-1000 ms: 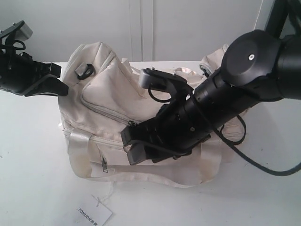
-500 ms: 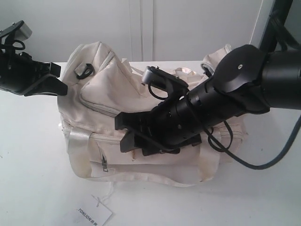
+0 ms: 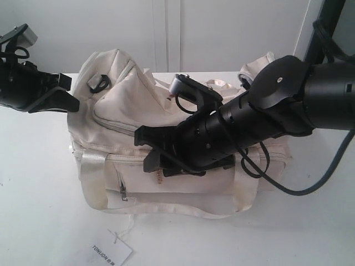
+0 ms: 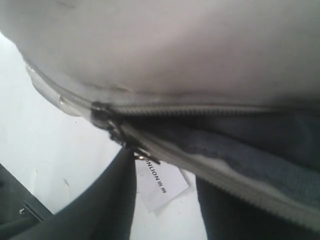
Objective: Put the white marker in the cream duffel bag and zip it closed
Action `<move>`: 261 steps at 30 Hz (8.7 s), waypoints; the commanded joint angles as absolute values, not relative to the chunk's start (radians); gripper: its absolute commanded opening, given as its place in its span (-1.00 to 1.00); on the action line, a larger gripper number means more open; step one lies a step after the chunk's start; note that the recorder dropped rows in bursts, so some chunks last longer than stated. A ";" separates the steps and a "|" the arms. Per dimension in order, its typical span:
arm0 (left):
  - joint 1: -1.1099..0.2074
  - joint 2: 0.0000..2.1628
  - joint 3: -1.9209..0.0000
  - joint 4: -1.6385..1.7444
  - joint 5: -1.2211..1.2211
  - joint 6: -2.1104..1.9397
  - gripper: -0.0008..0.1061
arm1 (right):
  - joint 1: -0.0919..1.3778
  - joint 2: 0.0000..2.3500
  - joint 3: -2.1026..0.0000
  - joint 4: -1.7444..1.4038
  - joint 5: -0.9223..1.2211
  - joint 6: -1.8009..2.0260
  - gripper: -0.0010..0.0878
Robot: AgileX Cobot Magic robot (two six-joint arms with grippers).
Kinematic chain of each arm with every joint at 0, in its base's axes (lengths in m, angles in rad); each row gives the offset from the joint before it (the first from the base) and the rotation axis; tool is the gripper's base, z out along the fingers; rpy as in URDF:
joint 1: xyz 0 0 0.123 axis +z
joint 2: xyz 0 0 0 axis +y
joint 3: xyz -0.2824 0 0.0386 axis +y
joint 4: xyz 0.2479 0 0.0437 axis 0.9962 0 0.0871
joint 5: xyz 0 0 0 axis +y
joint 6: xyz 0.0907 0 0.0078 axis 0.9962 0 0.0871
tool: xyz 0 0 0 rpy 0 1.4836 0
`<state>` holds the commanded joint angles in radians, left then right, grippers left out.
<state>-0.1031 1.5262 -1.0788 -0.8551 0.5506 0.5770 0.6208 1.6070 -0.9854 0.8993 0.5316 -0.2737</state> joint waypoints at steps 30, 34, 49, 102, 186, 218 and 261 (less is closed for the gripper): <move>-0.103 1.526 -1.079 -0.855 0.561 0.577 -0.99 | 0.616 1.427 -0.987 0.647 0.687 -0.309 -0.98; -0.103 1.526 -1.079 -0.855 0.561 0.577 -0.99 | 0.616 1.411 -0.987 0.536 0.691 -0.281 -0.98; -0.103 1.526 -1.079 -0.855 0.561 0.577 -0.99 | 0.616 1.407 -0.989 0.264 0.761 -0.137 -0.98; -0.103 1.526 -1.079 -0.660 0.486 0.580 -0.99 | 0.145 1.264 -1.062 -0.039 0.827 0.041 -0.98; -0.546 1.309 -1.107 -0.691 0.576 1.113 0.12 | 0.063 1.355 -1.167 0.231 0.836 -0.045 0.45; -1.049 1.709 -1.107 -0.612 -0.261 1.239 0.21 | -0.120 1.359 -1.152 0.508 0.958 -0.165 -0.04; -1.069 1.838 -1.107 -0.469 -0.523 1.230 -0.97 | -0.059 1.411 -0.996 0.769 0.936 -0.409 0.30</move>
<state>-1.0686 1.8385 -1.1067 -0.4693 -0.5234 1.2299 -0.0585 1.4115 -0.9958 0.7695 0.9364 -0.4089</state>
